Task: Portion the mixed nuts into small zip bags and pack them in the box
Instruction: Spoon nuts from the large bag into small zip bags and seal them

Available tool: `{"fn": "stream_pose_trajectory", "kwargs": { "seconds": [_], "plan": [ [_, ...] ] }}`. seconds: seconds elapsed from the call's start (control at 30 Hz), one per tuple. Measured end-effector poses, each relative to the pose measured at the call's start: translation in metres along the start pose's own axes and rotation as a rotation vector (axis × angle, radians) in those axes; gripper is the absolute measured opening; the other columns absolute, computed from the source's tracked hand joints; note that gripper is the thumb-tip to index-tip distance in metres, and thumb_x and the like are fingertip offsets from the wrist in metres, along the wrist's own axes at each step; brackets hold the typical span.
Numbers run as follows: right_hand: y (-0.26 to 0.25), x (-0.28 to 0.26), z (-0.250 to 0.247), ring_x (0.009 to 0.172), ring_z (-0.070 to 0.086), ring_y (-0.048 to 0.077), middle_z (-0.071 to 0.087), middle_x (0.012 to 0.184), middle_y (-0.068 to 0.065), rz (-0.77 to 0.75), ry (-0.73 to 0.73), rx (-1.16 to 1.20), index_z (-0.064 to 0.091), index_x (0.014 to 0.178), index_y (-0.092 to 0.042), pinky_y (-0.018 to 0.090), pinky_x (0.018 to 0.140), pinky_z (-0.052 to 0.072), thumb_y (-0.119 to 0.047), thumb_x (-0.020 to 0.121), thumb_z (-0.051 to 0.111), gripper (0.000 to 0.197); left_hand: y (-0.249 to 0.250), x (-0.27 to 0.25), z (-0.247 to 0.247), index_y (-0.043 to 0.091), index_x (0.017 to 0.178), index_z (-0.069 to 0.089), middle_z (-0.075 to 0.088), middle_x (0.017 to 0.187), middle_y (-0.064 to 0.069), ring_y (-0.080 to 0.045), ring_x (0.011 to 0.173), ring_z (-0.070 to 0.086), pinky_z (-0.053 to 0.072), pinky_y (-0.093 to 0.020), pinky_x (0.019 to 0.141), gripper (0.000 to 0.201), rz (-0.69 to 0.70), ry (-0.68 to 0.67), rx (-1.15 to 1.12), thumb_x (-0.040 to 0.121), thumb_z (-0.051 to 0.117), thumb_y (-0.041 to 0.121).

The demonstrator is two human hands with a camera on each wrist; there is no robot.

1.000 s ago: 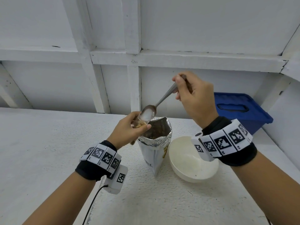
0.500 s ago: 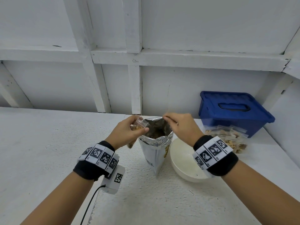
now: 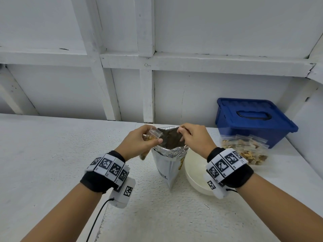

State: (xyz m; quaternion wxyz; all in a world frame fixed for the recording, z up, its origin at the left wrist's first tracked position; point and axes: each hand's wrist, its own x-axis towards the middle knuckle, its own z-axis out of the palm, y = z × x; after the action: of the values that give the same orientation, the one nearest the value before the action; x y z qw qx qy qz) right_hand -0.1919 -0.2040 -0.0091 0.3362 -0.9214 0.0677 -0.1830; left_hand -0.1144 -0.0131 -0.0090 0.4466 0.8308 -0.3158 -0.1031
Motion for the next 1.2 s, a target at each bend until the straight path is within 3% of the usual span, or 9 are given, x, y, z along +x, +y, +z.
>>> {"fn": "stream_pose_trajectory", "kwargs": {
  "seconds": [0.23,0.43,0.6,0.7,0.77,0.87,0.97,1.03,1.2],
  "plan": [
    [0.004,0.004,-0.014,0.043,0.053,-0.003,0.06,0.059,0.001,0.188,0.151,0.244,0.061,0.084,-0.009,0.007,0.047,0.041,-0.013,0.097,0.041,0.024,0.0,-0.002,-0.002,0.028,0.107,0.051,0.059,0.091,0.018,0.004,0.08,0.057,0.041,-0.008,0.062,0.03,0.011,0.001,-0.013,0.082,0.067,0.031],
    [0.012,0.005,-0.026,0.039,0.05,0.0,0.061,0.062,0.005,0.342,0.254,0.381,0.06,0.087,-0.005,0.012,0.042,0.041,-0.012,0.097,0.039,0.024,-0.001,-0.002,-0.004,0.026,0.111,0.051,0.063,0.103,0.005,-0.011,0.089,0.062,0.047,-0.016,0.068,0.034,-0.001,-0.022,-0.03,0.081,0.068,0.033],
    [0.02,0.004,-0.035,0.05,0.051,0.01,0.062,0.064,0.005,0.384,0.318,0.418,0.06,0.089,-0.004,0.014,0.044,0.043,-0.013,0.097,0.04,0.023,0.005,-0.003,-0.007,0.022,0.117,0.053,0.061,0.097,0.009,0.001,0.083,0.057,0.044,-0.013,0.065,0.042,0.003,-0.024,0.069,0.081,0.068,0.035],
    [0.023,0.003,-0.042,0.05,0.051,0.011,0.062,0.064,0.006,0.391,0.351,0.441,0.06,0.088,-0.004,0.016,0.045,0.043,-0.013,0.097,0.04,0.023,0.009,-0.002,-0.01,0.021,0.123,0.051,0.06,0.09,0.011,-0.021,0.077,0.066,0.054,-0.032,0.064,0.05,-0.018,-0.043,0.162,0.08,0.067,0.04],
    [0.024,0.003,-0.049,0.049,0.051,0.008,0.061,0.063,0.005,0.379,0.384,0.439,0.06,0.087,-0.005,0.017,0.046,0.043,-0.012,0.097,0.04,0.023,0.013,0.0,-0.012,0.022,0.121,0.049,0.057,0.092,0.01,-0.026,0.065,0.064,0.056,-0.039,0.057,0.05,-0.027,-0.071,0.23,0.08,0.067,0.043],
    [0.022,0.006,-0.061,0.04,0.05,0.001,0.059,0.061,0.004,0.35,0.421,0.437,0.06,0.081,-0.008,0.013,0.043,0.042,-0.012,0.096,0.04,0.025,0.018,0.005,-0.014,0.019,0.131,0.046,0.056,0.105,0.005,-0.02,0.054,0.058,0.051,-0.03,0.045,0.061,-0.021,-0.109,0.333,0.079,0.067,0.043],
    [0.017,0.01,-0.071,0.038,0.049,-0.001,0.06,0.063,0.005,0.339,0.441,0.486,0.057,0.076,-0.013,0.012,0.041,0.041,-0.012,0.097,0.04,0.027,0.025,0.008,-0.013,0.017,0.132,0.045,0.057,0.114,0.002,-0.019,0.066,0.061,0.053,-0.03,0.056,0.063,-0.003,-0.137,0.417,0.079,0.067,0.044],
    [0.012,0.013,-0.075,0.039,0.049,0.0,0.061,0.064,0.005,0.33,0.436,0.505,0.057,0.076,-0.014,0.013,0.042,0.041,-0.012,0.097,0.04,0.027,0.027,0.01,-0.011,0.017,0.133,0.044,0.055,0.111,0.003,-0.022,0.062,0.061,0.053,-0.032,0.053,0.064,-0.003,-0.147,0.386,0.079,0.067,0.044],
    [-0.003,0.021,-0.072,0.038,0.049,0.0,0.061,0.063,0.003,0.267,0.411,0.456,0.058,0.08,-0.012,0.012,0.041,0.04,-0.014,0.097,0.041,0.024,0.029,0.014,-0.002,0.018,0.134,0.043,0.055,0.108,0.002,-0.016,0.046,0.05,0.046,-0.026,0.04,0.066,-0.012,-0.13,0.257,0.078,0.07,0.041]
  ]
}}
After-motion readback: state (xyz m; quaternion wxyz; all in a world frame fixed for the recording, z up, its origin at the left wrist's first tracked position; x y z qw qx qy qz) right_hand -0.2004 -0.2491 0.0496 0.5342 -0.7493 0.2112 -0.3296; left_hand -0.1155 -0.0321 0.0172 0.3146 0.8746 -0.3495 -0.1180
